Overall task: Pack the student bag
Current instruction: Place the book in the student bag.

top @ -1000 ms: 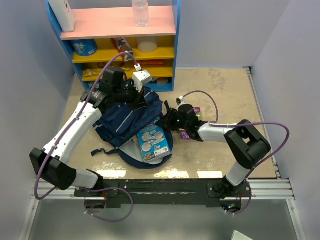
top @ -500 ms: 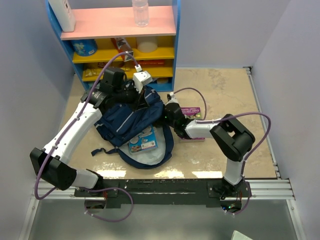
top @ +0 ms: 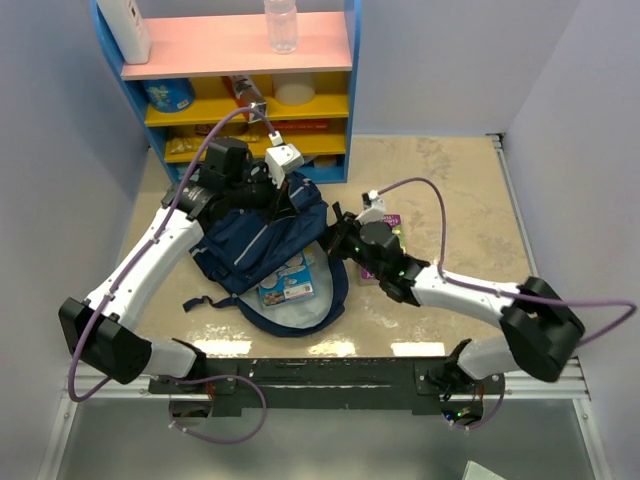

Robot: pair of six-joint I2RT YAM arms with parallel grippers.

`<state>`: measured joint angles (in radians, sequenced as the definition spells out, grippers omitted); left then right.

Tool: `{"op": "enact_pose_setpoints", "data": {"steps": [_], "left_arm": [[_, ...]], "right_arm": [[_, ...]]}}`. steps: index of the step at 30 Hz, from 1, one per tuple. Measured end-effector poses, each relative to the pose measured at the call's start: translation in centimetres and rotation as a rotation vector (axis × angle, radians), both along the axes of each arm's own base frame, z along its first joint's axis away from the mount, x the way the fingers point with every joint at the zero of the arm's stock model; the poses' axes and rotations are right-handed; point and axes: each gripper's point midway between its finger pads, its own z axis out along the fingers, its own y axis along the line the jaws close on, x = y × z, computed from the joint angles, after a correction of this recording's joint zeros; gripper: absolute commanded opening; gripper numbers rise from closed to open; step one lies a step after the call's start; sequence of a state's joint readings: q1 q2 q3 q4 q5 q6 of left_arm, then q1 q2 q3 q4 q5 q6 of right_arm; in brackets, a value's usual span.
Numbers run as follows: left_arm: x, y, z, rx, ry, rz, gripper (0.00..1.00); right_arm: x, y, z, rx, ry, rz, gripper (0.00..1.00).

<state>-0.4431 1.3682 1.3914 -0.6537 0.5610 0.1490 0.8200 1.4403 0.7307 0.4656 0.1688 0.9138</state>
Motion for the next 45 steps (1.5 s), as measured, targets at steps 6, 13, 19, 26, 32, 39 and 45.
{"op": "enact_pose_setpoints", "data": {"steps": [6, 13, 19, 26, 32, 39, 45], "left_arm": [[0.0, 0.0, -0.1, 0.000, 0.001, 0.000, 0.00], [0.0, 0.0, -0.1, 0.000, 0.001, -0.001, 0.00], [0.0, 0.0, -0.1, 0.000, 0.001, -0.001, 0.00], [0.0, 0.0, -0.1, 0.001, 0.002, 0.000, 0.00], [0.0, 0.0, -0.1, 0.000, 0.001, 0.000, 0.00], [0.2, 0.2, -0.2, 0.011, -0.005, 0.015, 0.00], [0.2, 0.3, -0.2, 0.012, -0.009, 0.013, 0.00]], "right_arm": [[-7.4, 1.4, 1.6, -0.042, -0.055, 0.133, 0.00], [-13.4, 2.4, -5.9, -0.255, 0.052, 0.263, 0.00], [-13.1, 1.6, -9.7, -0.365, 0.104, 0.239, 0.00], [-12.1, 2.6, -12.8, -0.439, 0.124, 0.210, 0.00], [-8.9, 2.9, -11.3, -0.381, 0.071, 0.114, 0.00], [-3.6, 3.2, -10.4, -0.317, 0.044, -0.005, 0.00], [-3.5, 2.4, -6.4, -0.252, 0.020, -0.021, 0.57]]}}
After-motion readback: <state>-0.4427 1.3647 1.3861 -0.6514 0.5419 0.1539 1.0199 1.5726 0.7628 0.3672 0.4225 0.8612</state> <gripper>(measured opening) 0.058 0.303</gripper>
